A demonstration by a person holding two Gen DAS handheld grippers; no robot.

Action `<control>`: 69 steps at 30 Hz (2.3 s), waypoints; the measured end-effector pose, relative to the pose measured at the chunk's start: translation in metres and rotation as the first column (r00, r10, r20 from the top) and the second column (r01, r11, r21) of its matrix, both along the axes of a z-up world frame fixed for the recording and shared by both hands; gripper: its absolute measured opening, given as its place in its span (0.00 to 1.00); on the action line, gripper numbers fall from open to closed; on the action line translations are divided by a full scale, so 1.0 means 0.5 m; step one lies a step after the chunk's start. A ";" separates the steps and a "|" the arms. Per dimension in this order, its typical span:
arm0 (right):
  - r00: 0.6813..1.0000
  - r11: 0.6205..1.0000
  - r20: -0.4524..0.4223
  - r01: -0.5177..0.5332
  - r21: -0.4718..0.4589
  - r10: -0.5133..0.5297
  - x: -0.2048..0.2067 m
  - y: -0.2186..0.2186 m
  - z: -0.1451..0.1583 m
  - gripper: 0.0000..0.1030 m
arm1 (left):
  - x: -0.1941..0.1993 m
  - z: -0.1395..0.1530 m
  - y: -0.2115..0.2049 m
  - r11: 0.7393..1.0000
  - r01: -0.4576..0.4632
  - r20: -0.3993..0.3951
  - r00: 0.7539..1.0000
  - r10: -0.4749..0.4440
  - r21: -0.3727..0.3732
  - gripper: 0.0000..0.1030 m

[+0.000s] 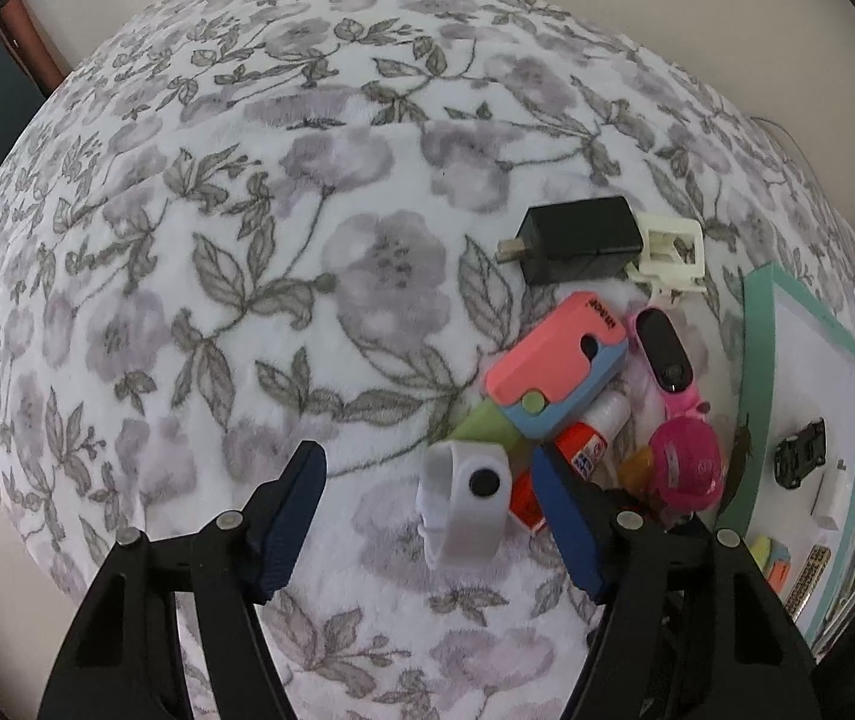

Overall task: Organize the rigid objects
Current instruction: 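Grasp the white round object with left tool while right tool grasps the pink dog figure, then carry the white object and dog figure into the tray and open both tools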

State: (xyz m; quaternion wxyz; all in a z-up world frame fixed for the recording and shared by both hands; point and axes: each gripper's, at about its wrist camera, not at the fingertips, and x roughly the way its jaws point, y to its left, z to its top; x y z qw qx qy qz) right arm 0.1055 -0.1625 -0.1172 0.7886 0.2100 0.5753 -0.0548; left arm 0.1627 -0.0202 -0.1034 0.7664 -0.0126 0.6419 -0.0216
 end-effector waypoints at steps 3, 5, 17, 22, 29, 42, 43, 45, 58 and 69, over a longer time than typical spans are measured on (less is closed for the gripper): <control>1.000 1.000 -0.009 -0.001 -0.008 0.000 -0.003 0.002 0.000 0.48 | -0.011 0.001 0.004 1.000 0.002 0.002 1.000 -0.002 0.004 0.70; 1.000 1.000 -0.015 -0.003 -0.008 0.003 -0.006 0.002 0.001 0.48 | -0.015 0.001 0.005 1.000 0.002 0.004 1.000 -0.002 0.015 0.70; 1.000 1.000 -0.027 0.004 0.007 -0.004 -0.013 -0.003 0.000 0.48 | -0.028 -0.018 0.003 0.999 -0.019 -0.028 0.999 0.018 -0.036 0.19; 1.000 1.000 -0.031 0.003 0.005 -0.003 -0.013 -0.002 0.000 0.48 | -0.030 -0.015 0.007 0.998 -0.034 -0.020 0.999 0.033 -0.044 0.19; 0.999 1.000 -0.042 -0.002 0.002 0.002 -0.012 0.000 0.001 0.48 | -0.021 0.014 0.026 0.996 -0.063 0.003 0.998 0.063 -0.064 0.19; 1.000 1.000 -0.031 -0.004 0.014 0.004 -0.012 -0.002 0.019 0.39 | -0.026 0.098 0.041 0.992 -0.072 0.137 0.987 0.086 -0.102 0.19; 1.000 1.000 -0.030 0.000 0.012 0.000 -0.013 -0.004 0.021 0.39 | -0.027 0.101 0.041 0.992 -0.073 0.142 0.986 0.087 -0.104 0.19; 1.000 1.000 -0.020 0.002 0.005 -0.002 -0.014 -0.006 0.028 0.39 | -0.027 0.105 0.042 0.992 -0.075 0.149 0.985 0.090 -0.104 0.19; 0.999 1.000 0.038 0.028 0.001 -0.028 -0.018 -0.015 0.068 0.39 | -0.027 0.116 0.038 0.990 -0.076 0.173 0.980 0.095 -0.115 0.19; 0.948 0.971 0.256 0.217 -0.095 -0.187 -0.082 -0.138 0.220 0.39 | -0.054 0.203 -0.029 0.987 0.025 0.337 0.941 0.030 -0.157 0.19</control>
